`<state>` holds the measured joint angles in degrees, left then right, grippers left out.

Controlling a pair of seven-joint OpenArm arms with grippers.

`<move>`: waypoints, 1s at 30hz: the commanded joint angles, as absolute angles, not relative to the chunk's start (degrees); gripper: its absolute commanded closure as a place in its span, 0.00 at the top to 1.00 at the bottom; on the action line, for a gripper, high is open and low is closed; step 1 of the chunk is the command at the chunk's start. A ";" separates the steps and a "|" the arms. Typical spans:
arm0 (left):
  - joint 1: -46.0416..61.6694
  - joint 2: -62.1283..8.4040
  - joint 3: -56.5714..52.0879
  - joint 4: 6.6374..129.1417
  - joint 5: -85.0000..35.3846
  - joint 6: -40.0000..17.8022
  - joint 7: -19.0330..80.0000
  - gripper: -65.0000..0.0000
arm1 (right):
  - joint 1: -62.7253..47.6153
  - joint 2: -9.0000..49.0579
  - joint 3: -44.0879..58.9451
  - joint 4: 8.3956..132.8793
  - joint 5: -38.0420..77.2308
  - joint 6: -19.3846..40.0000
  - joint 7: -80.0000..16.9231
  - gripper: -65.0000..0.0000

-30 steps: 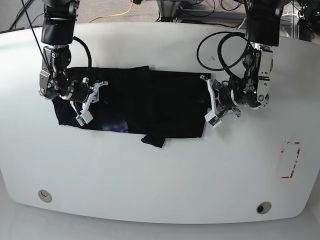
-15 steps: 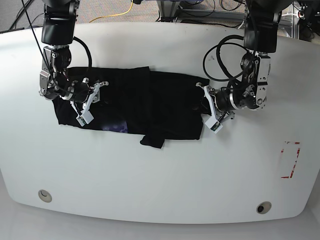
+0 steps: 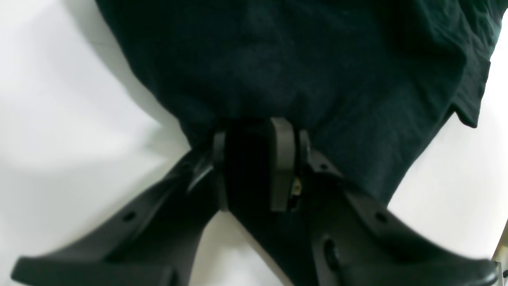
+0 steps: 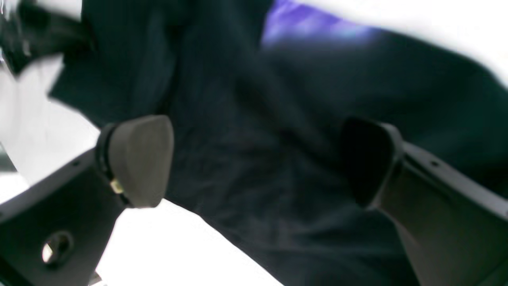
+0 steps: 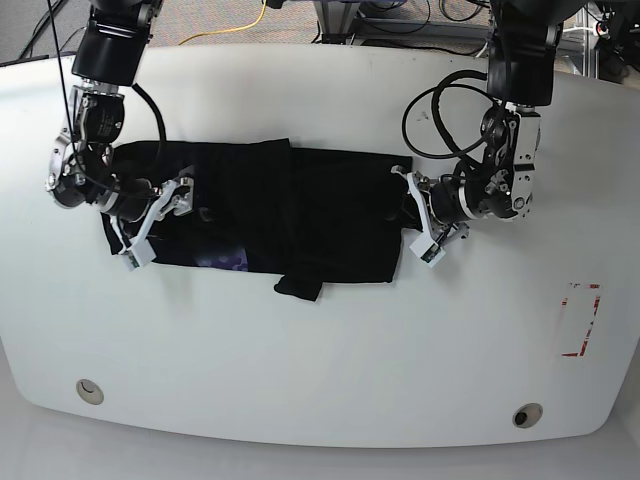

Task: Layout the t-shirt on the table in an organized manner, then fold the t-shirt properly
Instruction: 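Release the strip end with the right gripper and regrasp its corner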

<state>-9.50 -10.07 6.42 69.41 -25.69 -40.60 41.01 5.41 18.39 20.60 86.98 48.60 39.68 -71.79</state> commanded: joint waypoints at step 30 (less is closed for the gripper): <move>-9.63 -12.35 6.64 69.41 -23.25 -40.00 44.09 0.19 | 8.31 33.19 38.02 60.00 56.22 40.00 -65.89 1.00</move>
<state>-9.52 -11.68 6.63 69.41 -26.44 -40.82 40.99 7.31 30.89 37.89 60.71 54.83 39.64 -68.07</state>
